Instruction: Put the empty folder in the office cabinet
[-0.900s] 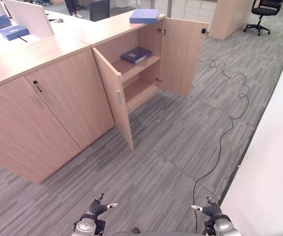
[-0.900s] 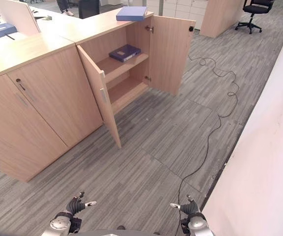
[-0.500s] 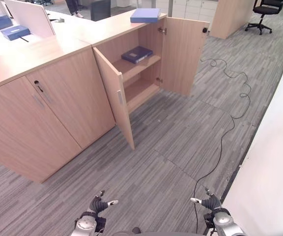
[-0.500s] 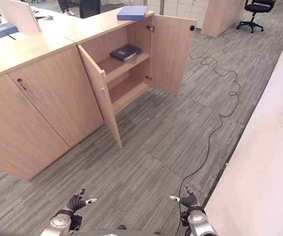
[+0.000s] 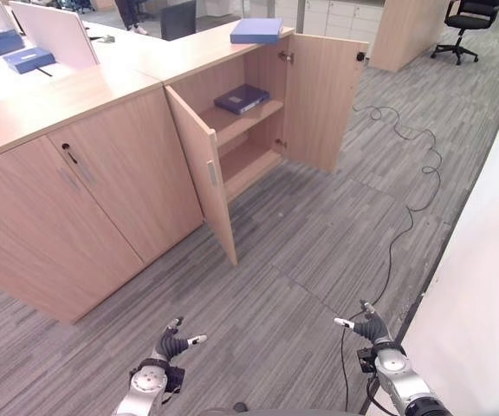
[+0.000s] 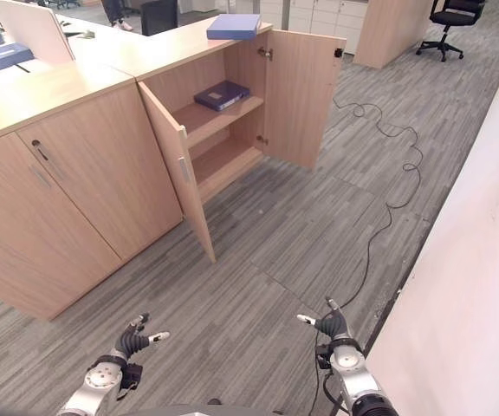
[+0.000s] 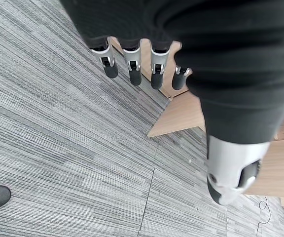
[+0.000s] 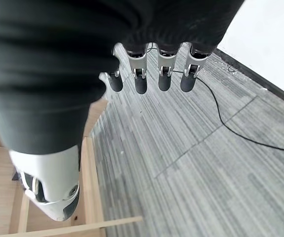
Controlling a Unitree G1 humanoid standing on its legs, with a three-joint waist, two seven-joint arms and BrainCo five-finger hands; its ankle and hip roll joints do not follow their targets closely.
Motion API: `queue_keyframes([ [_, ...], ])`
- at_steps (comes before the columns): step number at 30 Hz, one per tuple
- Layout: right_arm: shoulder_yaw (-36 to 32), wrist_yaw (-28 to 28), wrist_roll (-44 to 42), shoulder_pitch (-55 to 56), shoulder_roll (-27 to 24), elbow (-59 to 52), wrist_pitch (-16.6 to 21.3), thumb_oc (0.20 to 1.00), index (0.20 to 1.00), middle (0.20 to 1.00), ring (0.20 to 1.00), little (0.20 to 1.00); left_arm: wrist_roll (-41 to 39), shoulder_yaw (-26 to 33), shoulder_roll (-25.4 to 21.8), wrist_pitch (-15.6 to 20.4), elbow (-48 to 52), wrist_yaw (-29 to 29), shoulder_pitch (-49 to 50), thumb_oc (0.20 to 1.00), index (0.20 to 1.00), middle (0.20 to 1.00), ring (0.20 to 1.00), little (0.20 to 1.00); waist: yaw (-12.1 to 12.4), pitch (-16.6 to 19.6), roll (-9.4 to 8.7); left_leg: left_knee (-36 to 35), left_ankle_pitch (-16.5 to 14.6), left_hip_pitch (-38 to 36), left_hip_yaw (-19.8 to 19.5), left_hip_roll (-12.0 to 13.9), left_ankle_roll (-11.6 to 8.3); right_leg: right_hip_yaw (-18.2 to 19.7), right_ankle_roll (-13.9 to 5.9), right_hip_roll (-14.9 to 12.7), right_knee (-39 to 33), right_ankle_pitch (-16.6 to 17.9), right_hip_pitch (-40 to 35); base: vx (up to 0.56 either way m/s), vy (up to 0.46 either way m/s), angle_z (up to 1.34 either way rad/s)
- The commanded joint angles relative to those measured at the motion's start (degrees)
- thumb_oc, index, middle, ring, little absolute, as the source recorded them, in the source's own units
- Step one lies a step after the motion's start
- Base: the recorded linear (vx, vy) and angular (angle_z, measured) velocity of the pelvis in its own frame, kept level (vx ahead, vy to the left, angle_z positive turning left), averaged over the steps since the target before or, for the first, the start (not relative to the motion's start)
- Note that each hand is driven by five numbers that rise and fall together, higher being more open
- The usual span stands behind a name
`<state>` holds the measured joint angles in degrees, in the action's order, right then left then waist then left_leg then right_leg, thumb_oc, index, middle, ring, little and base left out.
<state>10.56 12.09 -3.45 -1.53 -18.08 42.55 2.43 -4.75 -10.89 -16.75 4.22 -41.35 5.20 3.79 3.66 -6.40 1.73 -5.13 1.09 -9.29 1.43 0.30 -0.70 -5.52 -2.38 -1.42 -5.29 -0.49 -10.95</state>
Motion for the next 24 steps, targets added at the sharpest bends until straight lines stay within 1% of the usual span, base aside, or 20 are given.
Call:
queue_keyframes([
  [1, -0.9, 1.2, -1.8, -2.4, -1.6, -1.6, 2.6, 1.0, 1.0, 1.0, 1.0, 1.0, -0.6, 0.2, -1.8, 2.3, -1.7, 0.4, -6.1, 1.0, 1.0, 1.0, 1.0, 1.0, 1.2, 0.3, -2.02, 0.1, -5.1, -2.2, 0.2, 1.3, -3.34, -1.2, -7.11, -4.3, 1.4, 0.6, 1.3, 0.0, 0.0, 0.0],
  [10, -1.1, 1.6, -2.2, -2.1, -1.2, -0.6, 2.3, 1.0, 1.0, 1.0, 1.0, 1.0, -0.1, 0.0, -1.4, 1.9, -3.5, 0.8, -6.6, 1.0, 1.0, 1.0, 1.0, 1.0, 0.6, 0.0, -1.63, 0.1, -5.0, -1.7, 0.3, 1.2, -3.4, -1.2, -7.17, -4.4, 1.3, 0.6, 1.7, 0.0, 0.0, 0.0],
  [17, -0.6, 1.8, -2.9, -2.8, -1.9, -1.1, 2.3, 1.0, 1.0, 1.0, 1.0, 1.0, -0.7, -0.9, -1.6, 1.8, -3.4, 1.4, -8.8, 1.0, 1.0, 1.0, 1.0, 1.0, -0.3, -1.1, -1.75, 0.1, -4.2, 0.4, 0.2, 1.6, -3.9, -0.9, -7.04, -3.9, 1.9, 0.6, 4.0, -0.02, -0.065, 0.02],
  [22, 0.1, 1.5, -3.0, -3.6, -2.2, -1.9, 2.5, 1.0, 1.0, 1.0, 1.0, 1.0, 0.6, -1.9, -2.2, 1.8, -2.6, 1.6, -9.3, 1.0, 1.0, 1.0, 1.0, 1.0, -0.6, -2.0, -1.29, 0.1, -4.0, -0.2, 0.4, 2.9, -4.1, 0.2, -6.35, -2.6, 4.5, -0.7, 5.6, 0.02, -0.08, -0.01],
  [24, 0.6, 1.4, -3.3, -4.3, -2.3, -1.9, 2.8, 1.0, 1.0, 1.0, 1.0, 1.0, 0.9, -2.3, -2.2, 1.8, -2.6, 1.6, -9.6, 1.0, 1.0, 1.0, 1.0, 1.0, -0.4, -2.7, -1.2, 1.8, -4.2, 0.3, 1.0, 3.7, -4.31, 1.1, -5.73, -2.0, 6.3, -1.5, 6.6, 0.01, -0.091, -0.06],
])
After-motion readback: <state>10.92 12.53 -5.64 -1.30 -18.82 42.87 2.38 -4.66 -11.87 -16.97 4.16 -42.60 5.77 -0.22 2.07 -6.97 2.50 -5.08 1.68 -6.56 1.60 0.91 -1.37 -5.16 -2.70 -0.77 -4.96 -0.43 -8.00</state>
